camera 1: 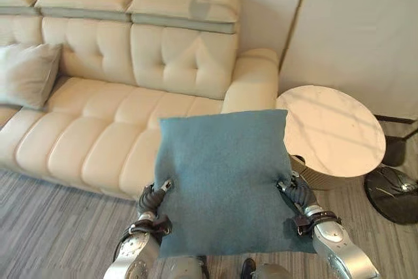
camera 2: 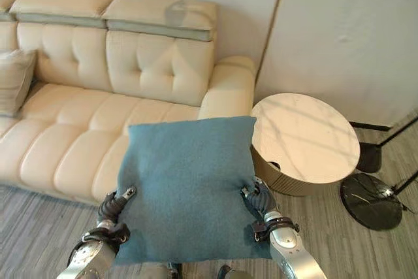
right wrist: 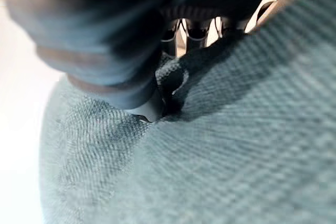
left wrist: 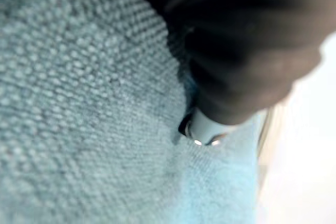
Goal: Pick up all the scattered cushions and arrange them neatly on the sofa.
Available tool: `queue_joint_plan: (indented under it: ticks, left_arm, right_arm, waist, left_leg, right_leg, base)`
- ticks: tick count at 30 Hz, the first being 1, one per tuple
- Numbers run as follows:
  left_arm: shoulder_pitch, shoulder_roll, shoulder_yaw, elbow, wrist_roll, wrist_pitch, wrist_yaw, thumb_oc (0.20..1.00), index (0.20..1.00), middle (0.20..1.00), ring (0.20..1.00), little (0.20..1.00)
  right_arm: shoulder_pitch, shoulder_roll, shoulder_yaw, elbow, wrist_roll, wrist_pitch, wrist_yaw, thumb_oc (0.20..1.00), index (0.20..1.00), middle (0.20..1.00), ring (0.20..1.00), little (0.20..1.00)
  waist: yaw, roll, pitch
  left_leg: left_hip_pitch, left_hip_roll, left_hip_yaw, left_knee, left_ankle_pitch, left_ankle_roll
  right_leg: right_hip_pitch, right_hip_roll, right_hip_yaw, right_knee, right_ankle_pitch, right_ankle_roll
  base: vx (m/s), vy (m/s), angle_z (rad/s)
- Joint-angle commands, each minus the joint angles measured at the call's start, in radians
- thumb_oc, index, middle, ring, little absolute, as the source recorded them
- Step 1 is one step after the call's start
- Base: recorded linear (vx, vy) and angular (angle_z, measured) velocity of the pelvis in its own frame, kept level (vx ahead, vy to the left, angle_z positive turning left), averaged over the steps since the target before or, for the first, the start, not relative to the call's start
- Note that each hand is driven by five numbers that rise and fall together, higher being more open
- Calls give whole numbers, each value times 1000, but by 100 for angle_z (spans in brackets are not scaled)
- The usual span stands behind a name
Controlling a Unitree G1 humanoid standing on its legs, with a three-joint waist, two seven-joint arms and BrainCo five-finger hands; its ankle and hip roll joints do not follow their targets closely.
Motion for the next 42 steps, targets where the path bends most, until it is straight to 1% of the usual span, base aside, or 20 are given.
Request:
queue_joint_plan:
  ticks: [1,10,12,14,15,16,18,19,21,23,24,27,29,32,34,37,38,40,41,42]
  left_arm:
    - [-57,17,-30,-121,-13,-60,-65,200,200,200,200,200]
    - [-31,40,-18,-104,24,-55,-73,200,200,200,200,200]
    - [-63,72,-17,-96,51,-62,-55,200,200,200,200,200]
    - [-72,77,-18,-94,63,-64,-47,200,200,200,200,200]
    - [-82,88,-21,-89,76,-65,-42,200,200,200,200,200]
    - [-82,87,-21,-89,76,-65,-42,200,200,200,200,200]
    - [-109,83,-41,-55,82,-63,-49,200,200,200,200,200]
    - [-110,83,-41,-54,82,-64,-49,200,200,200,200,200]
    - [-134,75,-38,-27,94,-61,-52,200,200,200,200,200]
    - [-142,71,-36,-23,99,-61,-57,200,200,200,200,200]
    - [-140,70,-27,-16,118,-58,-59,200,200,200,200,200]
    - [-133,51,-33,-16,113,-58,-69,200,200,200,200,200]
    - [-130,34,-34,-15,89,-66,-62,200,200,200,200,200]
    - [-114,27,-27,-26,77,-76,-56,200,200,200,200,200]
    - [-111,27,-21,-28,77,-76,-51,200,200,200,200,200]
    - [-86,12,0,-29,69,-69,-38,200,200,200,200,200]
    - [-86,12,0,-29,69,-69,-38,200,200,200,200,200]
    - [-69,5,12,-32,74,-71,-29,200,200,200,200,200]
    - [-56,-2,18,-32,79,-77,-11,200,200,200,200,200]
    - [-56,-2,18,-32,80,-77,-11,200,200,200,200,200]
  right_arm:
    - [-94,54,26,-101,48,-108,12,200,200,200,200,200]
    - [-100,67,37,-87,19,-97,29,200,200,200,200,200]
    - [-109,93,40,-80,-6,-94,18,200,200,200,200,200]
    - [-115,98,45,-75,-10,-95,15,200,200,200,200,200]
    - [-121,103,50,-57,-19,-96,8,200,200,200,200,200]
    - [-122,104,50,-56,-19,-97,8,200,200,200,200,200]
    - [-141,110,54,-25,-4,-101,1,200,200,200,200,200]
    - [-142,110,54,-25,-4,-102,1,200,200,200,200,200]
    - [-150,106,52,-13,16,-102,-2,200,200,200,200,200]
    - [-151,108,50,-10,28,-102,-3,200,200,200,200,200]
    - [-136,98,38,-21,25,-102,-1,200,200,200,200,200]
    - [-105,95,26,-33,41,-111,5,200,200,200,200,200]
    - [-97,84,14,-31,44,-113,6,200,200,200,200,200]
    - [-91,60,0,-40,61,-116,4,200,200,200,200,200]
    - [-90,56,-3,-42,62,-115,3,200,200,200,200,200]
    - [-82,60,-5,-38,51,-108,1,200,200,200,200,200]
    - [-82,60,-5,-38,51,-108,1,200,200,200,200,200]
    - [-83,63,8,-27,36,-99,3,200,200,200,200,200]
    - [-85,63,19,-1,20,-93,2,200,200,200,200,200]
    - [-85,62,19,-1,20,-93,2,200,200,200,200,200]
  waist:
    - [-26,-24,-15]
    - [-6,-35,-20]
    - [-4,-32,-6]
    - [-12,-30,3]
    - [-28,-27,17]
    - [-27,-28,16]
    - [-51,-25,16]
    - [-51,-24,15]
    - [-55,-39,24]
    - [-54,-46,20]
    - [-46,-57,10]
    - [-56,-56,-14]
    - [-72,-45,-29]
    - [-52,-48,-5]
    - [-49,-49,-5]
    - [-49,-68,-14]
    - [-49,-70,-15]
    - [-48,-68,-24]
    - [-51,-35,-24]
    - [-50,-34,-24]
  left_leg:
    - [93,51,94,-63,-83,-111]
    - [102,18,78,-67,-121,-81]
    - [102,-48,-23,-67,-155,-19]
    - [110,-67,-41,-67,-163,-2]
    - [122,-79,-69,-67,-175,14]
    - [121,-80,-67,-67,-175,14]
    - [114,-80,-81,-67,-168,3]
    - [112,-79,-81,-67,-167,3]
    - [138,-97,-105,-67,-177,-4]
    - [151,-104,-109,-67,-188,-8]
    - [184,-112,-113,-67,-211,-15]
    - [220,-108,-101,-34,-242,-22]
    - [205,-87,-78,123,-260,-57]
    - [56,-82,-108,507,-163,-136]
    - [43,-74,-108,524,-174,-128]
    - [21,-35,-93,381,-249,-60]
    - [21,-37,-93,379,-246,-59]
    - [38,-28,-173,146,-182,-60]
    - [20,-16,-353,-22,-43,-90]
    - [23,-15,-353,-27,-41,-90]
  right_leg:
    - [23,27,-43,-242,36,58]
    - [26,-7,-46,-226,64,92]
    - [-65,-92,-1,64,36,108]
    - [-95,-123,12,141,71,119]
    - [-149,-116,84,248,96,119]
    - [-152,-118,86,252,94,119]
    - [-239,24,216,153,43,88]
    - [-239,25,216,149,46,88]
    - [-258,90,229,-41,115,105]
    - [-262,97,205,-110,143,116]
    - [-238,86,125,-142,153,121]
    - [-178,90,121,-165,135,97]
    - [-121,97,118,-178,112,72]
    - [-19,111,144,-220,90,28]
    - [-8,116,151,-223,83,21]
    - [23,86,200,-229,72,30]
    - [22,85,200,-230,73,30]
    - [29,73,243,-226,63,29]
    - [44,79,319,-216,45,16]
    - [44,79,320,-215,45,15]
  base:
    - [-49,147,76]
    - [43,227,33]
    - [160,564,124]
    - [73,304,106]
    - [67,261,43]
    - [5,151,64]
    - [39,52,77]
    - [121,48,54]
    - [215,-35,31]
    - [267,-59,22]
    - [223,-52,30]
    - [406,-85,11]
    - [316,-86,8]
    - [269,-124,29]
    - [153,-76,-27]
    - [208,-39,-49]
    - [204,25,-91]
    - [224,97,-120]
    - [207,136,-105]
    - [213,176,-108]
